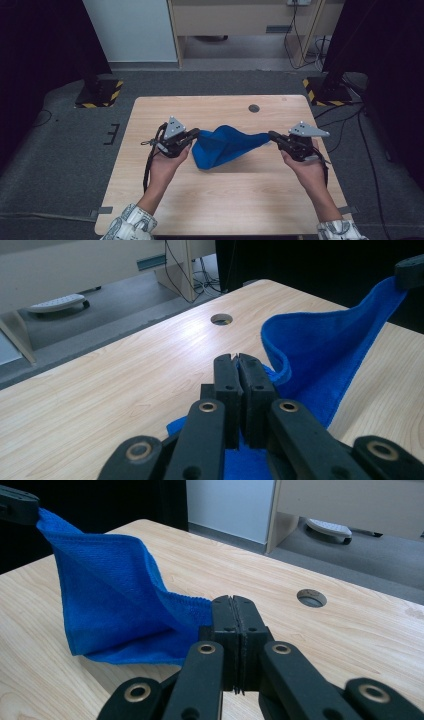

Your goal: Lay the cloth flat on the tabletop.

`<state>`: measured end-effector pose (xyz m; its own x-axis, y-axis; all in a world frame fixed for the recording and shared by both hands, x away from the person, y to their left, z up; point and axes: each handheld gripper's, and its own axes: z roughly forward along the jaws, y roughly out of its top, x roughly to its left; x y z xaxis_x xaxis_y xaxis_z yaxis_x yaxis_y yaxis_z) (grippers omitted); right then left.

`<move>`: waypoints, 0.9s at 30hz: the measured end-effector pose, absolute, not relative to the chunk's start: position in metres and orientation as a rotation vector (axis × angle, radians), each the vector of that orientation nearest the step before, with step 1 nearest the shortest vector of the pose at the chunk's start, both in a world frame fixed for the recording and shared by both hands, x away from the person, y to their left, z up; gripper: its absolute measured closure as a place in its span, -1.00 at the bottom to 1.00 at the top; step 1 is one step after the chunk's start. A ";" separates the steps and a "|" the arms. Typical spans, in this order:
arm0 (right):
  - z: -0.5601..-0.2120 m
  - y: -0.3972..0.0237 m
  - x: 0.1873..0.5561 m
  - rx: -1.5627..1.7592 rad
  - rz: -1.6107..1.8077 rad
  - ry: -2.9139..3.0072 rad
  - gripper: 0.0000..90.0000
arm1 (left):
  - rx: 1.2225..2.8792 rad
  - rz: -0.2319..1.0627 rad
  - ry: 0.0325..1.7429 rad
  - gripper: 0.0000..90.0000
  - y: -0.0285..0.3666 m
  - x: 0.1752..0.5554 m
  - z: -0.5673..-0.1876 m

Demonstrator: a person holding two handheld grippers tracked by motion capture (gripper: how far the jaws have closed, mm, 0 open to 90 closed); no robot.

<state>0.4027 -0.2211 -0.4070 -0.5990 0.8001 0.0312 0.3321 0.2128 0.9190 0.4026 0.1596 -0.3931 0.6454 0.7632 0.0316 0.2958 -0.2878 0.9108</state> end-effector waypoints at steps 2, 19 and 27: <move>-0.406 -0.221 0.402 1.041 1.370 2.037 0.99 | 1.862 0.588 0.839 0.94 0.161 0.401 -0.392; -0.390 -0.227 0.394 1.012 1.387 2.016 0.99 | 1.854 0.592 0.834 0.94 0.166 0.398 -0.384; -0.388 -0.230 0.392 1.018 1.401 2.004 0.99 | 1.848 0.599 0.844 0.94 0.171 0.396 -0.382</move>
<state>0.3919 -0.2297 -0.3878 -0.6031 0.7973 0.0243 0.2967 0.1960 0.9346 0.3963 0.1705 -0.3824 0.6369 0.7702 0.0344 0.2873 -0.2785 0.9165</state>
